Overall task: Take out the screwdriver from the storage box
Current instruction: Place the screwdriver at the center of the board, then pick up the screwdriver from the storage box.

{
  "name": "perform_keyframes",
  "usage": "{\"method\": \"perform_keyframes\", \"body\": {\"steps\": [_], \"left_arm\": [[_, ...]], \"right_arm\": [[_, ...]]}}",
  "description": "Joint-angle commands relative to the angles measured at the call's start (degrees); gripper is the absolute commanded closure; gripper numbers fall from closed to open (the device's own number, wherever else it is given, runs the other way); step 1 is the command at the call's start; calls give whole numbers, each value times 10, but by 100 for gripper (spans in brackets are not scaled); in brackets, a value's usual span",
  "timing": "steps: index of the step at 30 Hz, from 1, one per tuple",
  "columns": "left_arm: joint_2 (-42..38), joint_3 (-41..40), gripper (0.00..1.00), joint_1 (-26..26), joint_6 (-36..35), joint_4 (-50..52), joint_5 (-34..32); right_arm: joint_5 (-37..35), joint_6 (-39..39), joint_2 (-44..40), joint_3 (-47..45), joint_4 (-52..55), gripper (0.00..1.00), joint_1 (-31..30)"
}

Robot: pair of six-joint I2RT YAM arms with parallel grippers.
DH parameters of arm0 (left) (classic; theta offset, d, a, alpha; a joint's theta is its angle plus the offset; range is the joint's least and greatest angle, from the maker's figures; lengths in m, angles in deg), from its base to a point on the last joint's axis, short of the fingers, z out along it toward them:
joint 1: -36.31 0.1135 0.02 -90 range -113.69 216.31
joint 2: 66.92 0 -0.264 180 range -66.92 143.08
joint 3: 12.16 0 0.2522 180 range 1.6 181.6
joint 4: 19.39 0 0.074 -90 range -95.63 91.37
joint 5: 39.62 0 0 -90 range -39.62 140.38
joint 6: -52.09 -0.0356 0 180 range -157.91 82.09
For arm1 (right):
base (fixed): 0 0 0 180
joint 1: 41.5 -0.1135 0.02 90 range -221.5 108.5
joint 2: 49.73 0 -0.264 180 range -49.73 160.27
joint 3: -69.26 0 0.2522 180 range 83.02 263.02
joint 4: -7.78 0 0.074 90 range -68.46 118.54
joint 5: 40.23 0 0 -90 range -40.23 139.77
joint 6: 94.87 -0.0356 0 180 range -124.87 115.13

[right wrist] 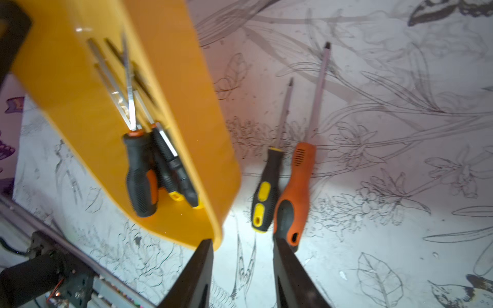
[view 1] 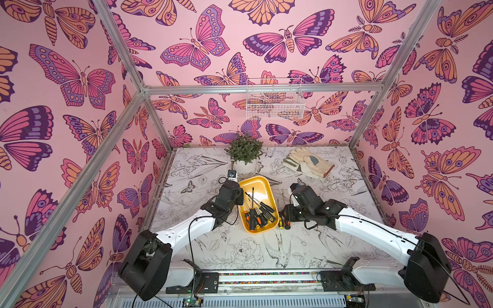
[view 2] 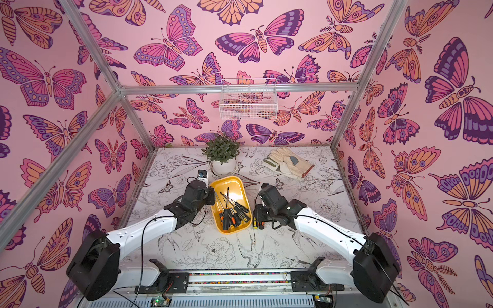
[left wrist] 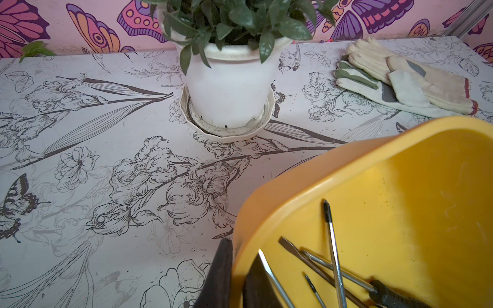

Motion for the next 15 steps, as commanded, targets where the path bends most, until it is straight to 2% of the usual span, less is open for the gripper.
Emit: {"method": "perform_keyframes", "body": {"steps": [1,5,12,15], "left_arm": [[-7,-18,100,-4,-10,25,-3],[-13,-18,100,-3,-10,25,-3],[-17,-17,100,-3,-11,27,0],[-17,-19,100,-4,-13,27,-1]], "right_arm": [[-38,-23,17,46,23,57,-43],[-30,-27,78,90,-11,55,-81],[19,-32,204,134,-76,56,-88],[24,-32,229,145,-84,56,-88]]}}
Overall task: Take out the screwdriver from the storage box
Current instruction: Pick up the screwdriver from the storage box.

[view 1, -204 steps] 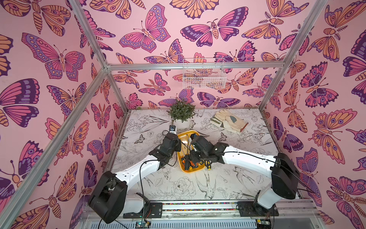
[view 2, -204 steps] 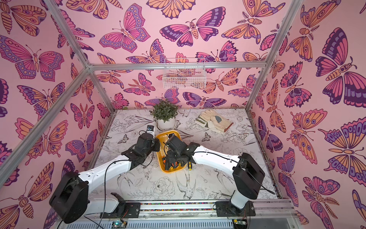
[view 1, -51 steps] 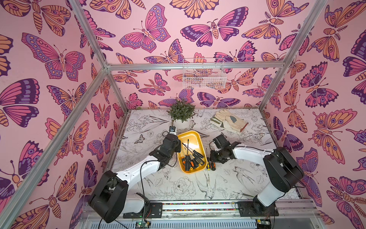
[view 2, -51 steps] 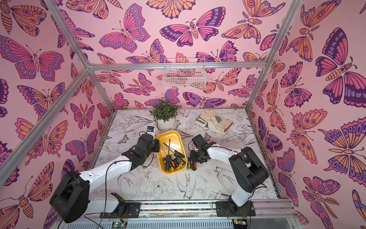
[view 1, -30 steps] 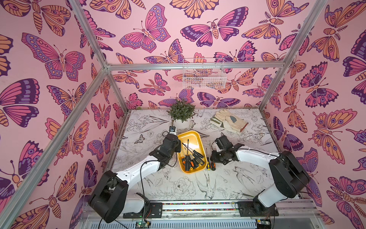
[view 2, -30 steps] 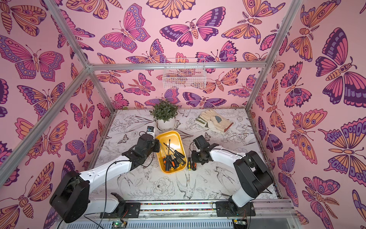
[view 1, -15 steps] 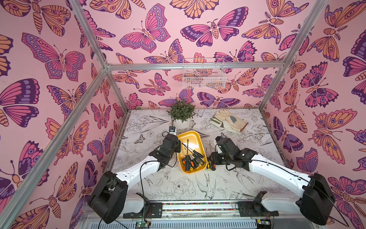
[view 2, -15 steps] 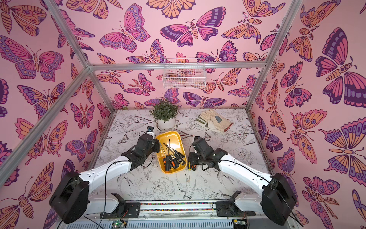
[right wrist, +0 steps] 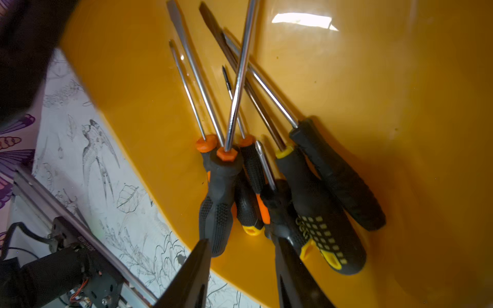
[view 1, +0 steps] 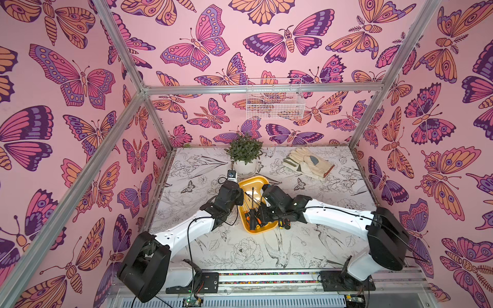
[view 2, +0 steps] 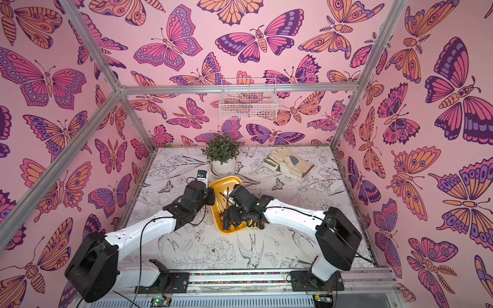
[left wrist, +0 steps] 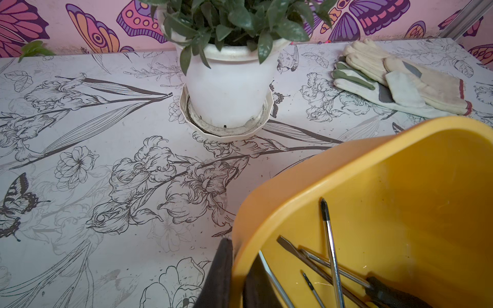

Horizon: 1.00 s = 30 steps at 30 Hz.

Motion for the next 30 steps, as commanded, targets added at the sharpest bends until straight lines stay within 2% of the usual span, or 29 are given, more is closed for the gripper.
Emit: {"method": "perform_keyframes", "body": {"steps": [1,21,30], "left_arm": [[-8,-16,100,-3,-14,23,-5],[-17,-19,100,-3,-16,26,-2],[-14,-15,100,-3,-17,27,0]], "right_arm": [[12,-7,17,26,-16,56,-4],[36,0,109,92,-18,56,-2],[39,2,130,95,-19,56,4]]}}
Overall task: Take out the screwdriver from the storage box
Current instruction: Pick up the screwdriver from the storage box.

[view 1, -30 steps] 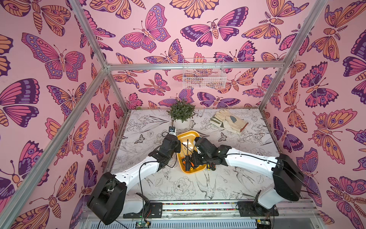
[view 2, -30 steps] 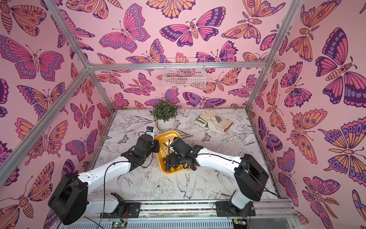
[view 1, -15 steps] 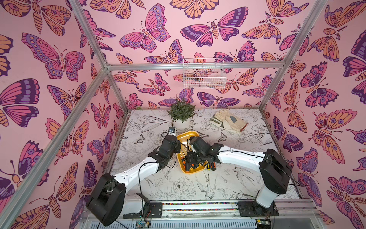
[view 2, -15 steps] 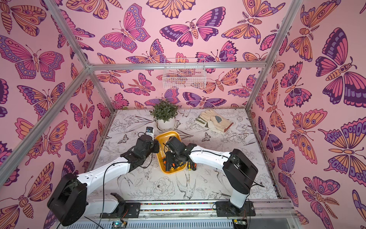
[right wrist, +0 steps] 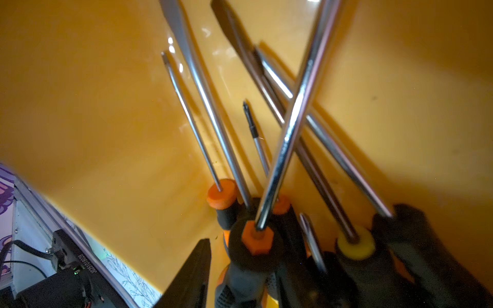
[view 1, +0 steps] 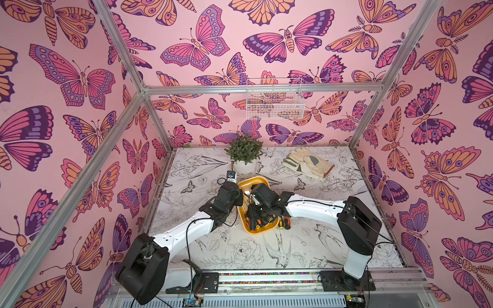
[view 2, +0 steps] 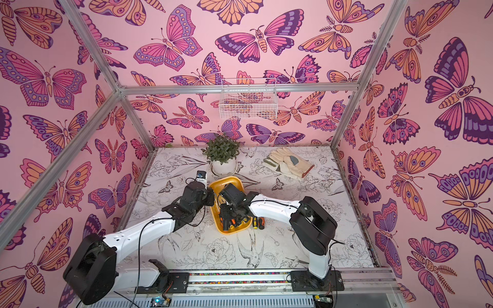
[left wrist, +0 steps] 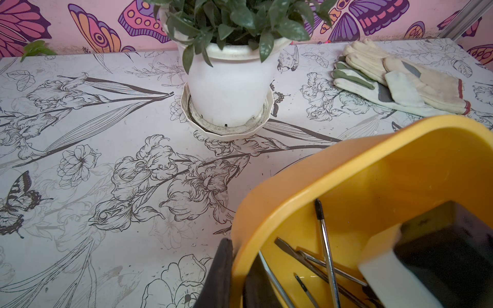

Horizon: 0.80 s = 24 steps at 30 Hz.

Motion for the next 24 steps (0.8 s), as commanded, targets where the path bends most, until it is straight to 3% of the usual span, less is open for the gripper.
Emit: {"method": "perform_keyframes", "body": {"steps": [1,24], "left_arm": [[-3,-9,100,-3,-17,25,-1],[-8,-15,100,-3,-14,27,-1]], "right_arm": [[0,3,18,10,4,57,5],[7,-3,28,-13,-11,79,19]]}}
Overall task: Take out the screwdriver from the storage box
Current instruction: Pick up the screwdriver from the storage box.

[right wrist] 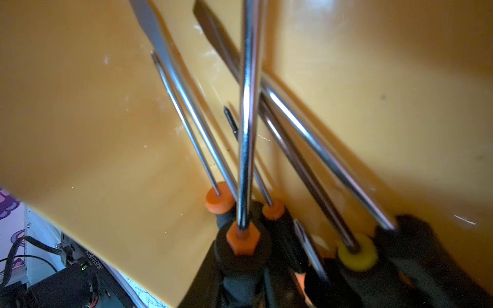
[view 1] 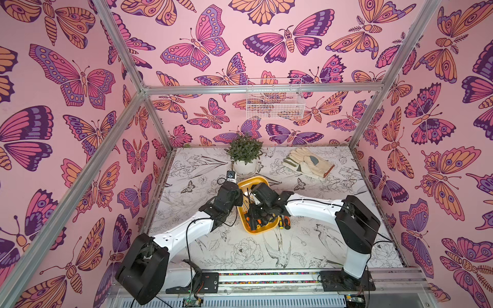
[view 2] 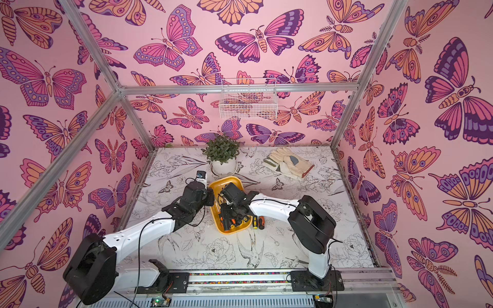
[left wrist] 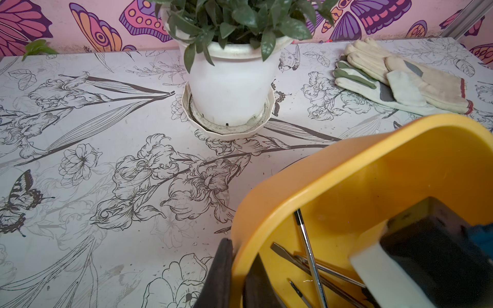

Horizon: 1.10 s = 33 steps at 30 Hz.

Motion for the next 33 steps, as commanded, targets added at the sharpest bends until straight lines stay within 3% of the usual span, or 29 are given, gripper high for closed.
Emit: {"method": "perform_keyframes", "body": {"steps": [1,9,33], "left_arm": [[-8,-15,100,-3,-15,25,-1],[-8,-18,100,-3,-13,23,-3],[-8,-19,100,-3,-14,24,-1]], "right_arm": [[-16,-3,19,-13,-4,81,10],[-7,-10,-9,-24,-23,100,10],[46,-23,-153,-137,-123,100,30]]}}
